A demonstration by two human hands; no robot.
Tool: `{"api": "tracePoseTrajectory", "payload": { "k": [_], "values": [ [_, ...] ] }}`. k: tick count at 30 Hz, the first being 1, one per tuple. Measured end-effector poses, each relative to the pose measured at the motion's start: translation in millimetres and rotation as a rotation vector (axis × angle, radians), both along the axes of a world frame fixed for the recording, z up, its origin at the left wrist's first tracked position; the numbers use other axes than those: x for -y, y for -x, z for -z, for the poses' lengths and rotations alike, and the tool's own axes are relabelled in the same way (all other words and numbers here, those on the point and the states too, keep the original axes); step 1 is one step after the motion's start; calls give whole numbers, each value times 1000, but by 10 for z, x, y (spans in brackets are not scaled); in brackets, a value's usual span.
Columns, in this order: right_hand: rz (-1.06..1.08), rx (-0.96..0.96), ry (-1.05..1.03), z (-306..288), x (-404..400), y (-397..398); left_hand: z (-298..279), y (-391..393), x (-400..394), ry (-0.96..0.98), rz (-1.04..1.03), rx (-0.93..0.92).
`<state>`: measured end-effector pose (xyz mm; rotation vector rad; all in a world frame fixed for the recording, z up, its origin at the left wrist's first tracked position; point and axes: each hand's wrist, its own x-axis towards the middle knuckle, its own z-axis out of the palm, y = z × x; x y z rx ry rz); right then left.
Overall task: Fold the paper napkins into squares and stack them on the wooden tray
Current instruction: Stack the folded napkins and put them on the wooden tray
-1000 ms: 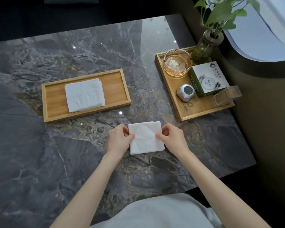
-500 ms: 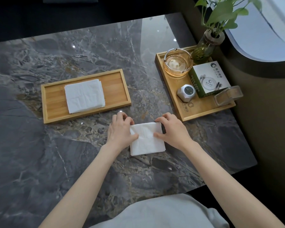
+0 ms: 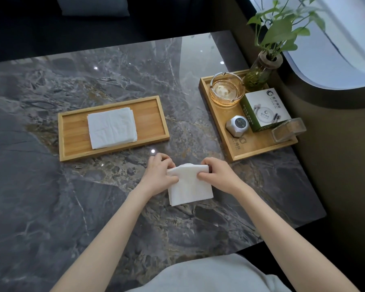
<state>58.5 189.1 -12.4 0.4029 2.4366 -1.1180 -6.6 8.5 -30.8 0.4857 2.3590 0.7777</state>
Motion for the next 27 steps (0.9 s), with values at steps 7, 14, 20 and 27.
{"api": "tracePoseTrajectory", "payload": {
  "k": [7,14,20,27],
  "values": [
    [181,29,490,-252,122,79,-283,114,320,-372,-209,445],
    [364,46,649,-365,389,506,-436,315,632,-793,-693,691],
    [424,13,772,-458,757,1083,-532,703,927,-828,-896,512],
    [404,-31,699,-311,1058,1676,-432,1174,1179,-768,-1008,375]
  ]
}}
